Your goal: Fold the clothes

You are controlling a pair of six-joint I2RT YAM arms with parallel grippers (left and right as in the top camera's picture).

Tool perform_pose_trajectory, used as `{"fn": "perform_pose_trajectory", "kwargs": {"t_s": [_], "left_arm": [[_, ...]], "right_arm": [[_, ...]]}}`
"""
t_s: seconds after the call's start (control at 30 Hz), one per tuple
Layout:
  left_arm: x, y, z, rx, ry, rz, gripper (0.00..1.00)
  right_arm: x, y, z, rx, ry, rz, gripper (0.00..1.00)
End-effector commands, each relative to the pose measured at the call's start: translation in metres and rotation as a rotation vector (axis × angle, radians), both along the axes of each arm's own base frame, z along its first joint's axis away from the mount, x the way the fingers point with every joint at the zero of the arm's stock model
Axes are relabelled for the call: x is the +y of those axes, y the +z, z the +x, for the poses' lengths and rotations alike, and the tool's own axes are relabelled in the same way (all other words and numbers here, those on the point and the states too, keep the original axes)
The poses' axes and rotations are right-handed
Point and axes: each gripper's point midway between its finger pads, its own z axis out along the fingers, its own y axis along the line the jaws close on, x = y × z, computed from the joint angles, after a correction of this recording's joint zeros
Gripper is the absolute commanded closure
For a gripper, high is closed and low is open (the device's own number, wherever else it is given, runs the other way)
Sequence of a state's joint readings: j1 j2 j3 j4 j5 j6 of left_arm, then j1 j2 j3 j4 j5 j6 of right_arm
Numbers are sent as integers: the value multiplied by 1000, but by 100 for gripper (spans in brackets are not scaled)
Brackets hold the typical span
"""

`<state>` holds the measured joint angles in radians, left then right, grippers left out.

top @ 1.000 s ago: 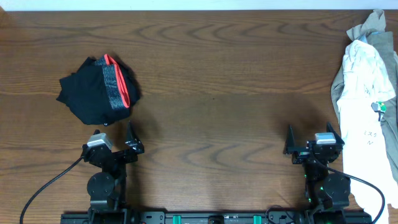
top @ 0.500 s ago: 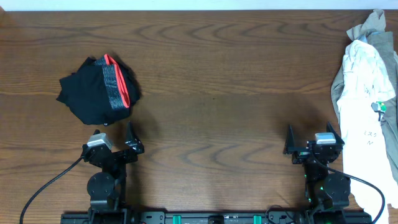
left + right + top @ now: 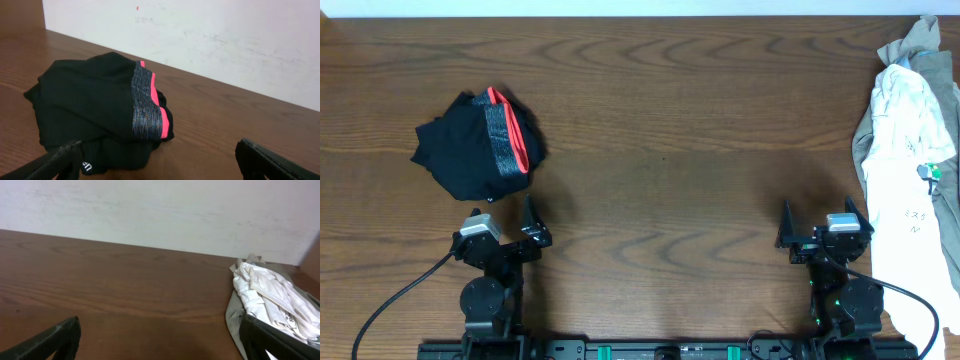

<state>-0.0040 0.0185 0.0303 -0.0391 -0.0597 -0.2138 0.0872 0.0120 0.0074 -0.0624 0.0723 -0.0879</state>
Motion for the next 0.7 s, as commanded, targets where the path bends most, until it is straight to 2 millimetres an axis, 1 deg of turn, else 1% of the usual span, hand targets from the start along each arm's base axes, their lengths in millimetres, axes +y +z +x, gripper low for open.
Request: {"fn": "perform_pose_trajectory", "kwargs": {"t_s": [0.0,0.33,0.4,0.47,0.53,0.57,0.63,0.67], "left_arm": [[3,-17,-1,43,22,-5,2],[3,-17,-1,43,22,-5,2],[3,-17,-1,43,22,-5,2],[3,-15,0,34,22,-5,2],[3,-13,0,25,21,-6,2],[2,-13,0,25,14,-10,2],[-8,-13,1,25,-40,-32,2],[-16,-13,1,25,-84,-46,2]], "right_arm": [[-5,0,0,-2,-24,-4,1],[-5,0,0,-3,-24,-4,1],[-3,4,0,-17,-12,-2,1],[6,4,0,-20,37,2,1],[23,-1,-2,1,140,7,1],[28,0,-3,-3,170,9,1],[39,2,-5,-9,233,13,1],[43,3,-6,-12,259,15,1]]}}
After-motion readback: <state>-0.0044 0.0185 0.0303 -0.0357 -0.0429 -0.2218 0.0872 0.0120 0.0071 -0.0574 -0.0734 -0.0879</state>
